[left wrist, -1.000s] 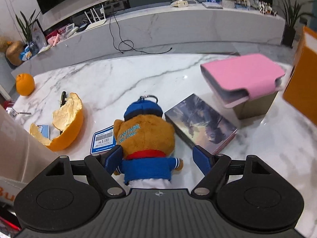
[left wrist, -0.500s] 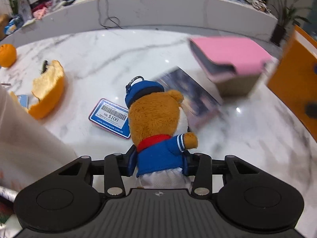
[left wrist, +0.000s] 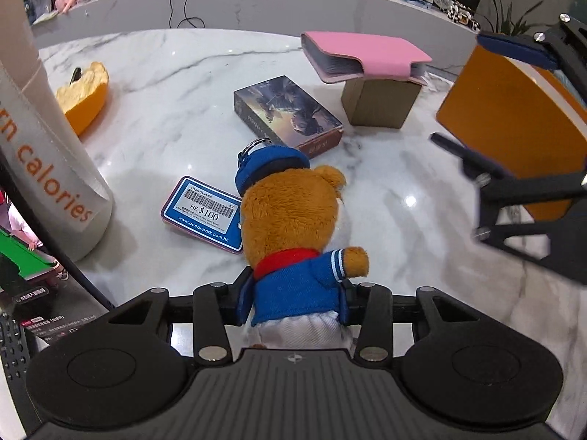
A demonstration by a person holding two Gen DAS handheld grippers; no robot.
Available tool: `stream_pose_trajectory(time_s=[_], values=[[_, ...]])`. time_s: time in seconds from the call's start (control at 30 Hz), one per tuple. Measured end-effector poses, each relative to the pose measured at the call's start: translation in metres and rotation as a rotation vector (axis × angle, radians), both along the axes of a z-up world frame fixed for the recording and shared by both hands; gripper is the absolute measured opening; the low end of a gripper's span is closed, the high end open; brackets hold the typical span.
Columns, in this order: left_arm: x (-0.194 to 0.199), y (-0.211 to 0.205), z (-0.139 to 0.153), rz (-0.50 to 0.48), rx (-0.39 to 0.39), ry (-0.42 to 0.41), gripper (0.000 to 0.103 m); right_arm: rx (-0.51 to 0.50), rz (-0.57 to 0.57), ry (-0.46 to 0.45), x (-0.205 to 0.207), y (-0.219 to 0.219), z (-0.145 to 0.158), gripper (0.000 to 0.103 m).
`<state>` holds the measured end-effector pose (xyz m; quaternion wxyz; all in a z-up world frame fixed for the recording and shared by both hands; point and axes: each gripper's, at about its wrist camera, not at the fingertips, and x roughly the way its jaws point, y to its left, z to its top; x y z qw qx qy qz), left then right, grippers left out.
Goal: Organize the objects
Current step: 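Move left gripper to brown teddy bear while right gripper moves to pink card case, then grasp brown teddy bear with left gripper while right gripper grasps pink card case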
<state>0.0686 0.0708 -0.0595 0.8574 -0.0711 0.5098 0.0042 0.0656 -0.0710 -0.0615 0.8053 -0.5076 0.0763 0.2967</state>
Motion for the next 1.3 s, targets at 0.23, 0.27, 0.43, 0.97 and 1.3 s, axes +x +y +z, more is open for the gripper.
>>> stream_pose_trajectory(time_s=[0.23,0.27,0.43,0.97,1.3], values=[[0.001,0.012,-0.002,0.052,-0.037,-0.009,0.050,-0.158,0.048,-0.164,0.009,0.039,-0.028,0.078],[0.001,0.012,-0.002,0.055,-0.039,-0.009,0.050,-0.198,0.055,-0.196,0.011,0.045,-0.034,0.077],[0.001,0.013,-0.001,0.074,-0.042,-0.009,0.049,-0.314,0.058,-0.294,0.024,0.063,-0.054,0.074],[0.003,0.021,-0.002,0.099,-0.048,-0.013,0.050,-0.413,0.119,-0.400,0.031,0.073,-0.072,0.022],[0.002,0.020,-0.002,0.084,-0.030,-0.024,0.050,-0.353,0.147,-0.421,0.010,0.048,-0.051,0.019]])
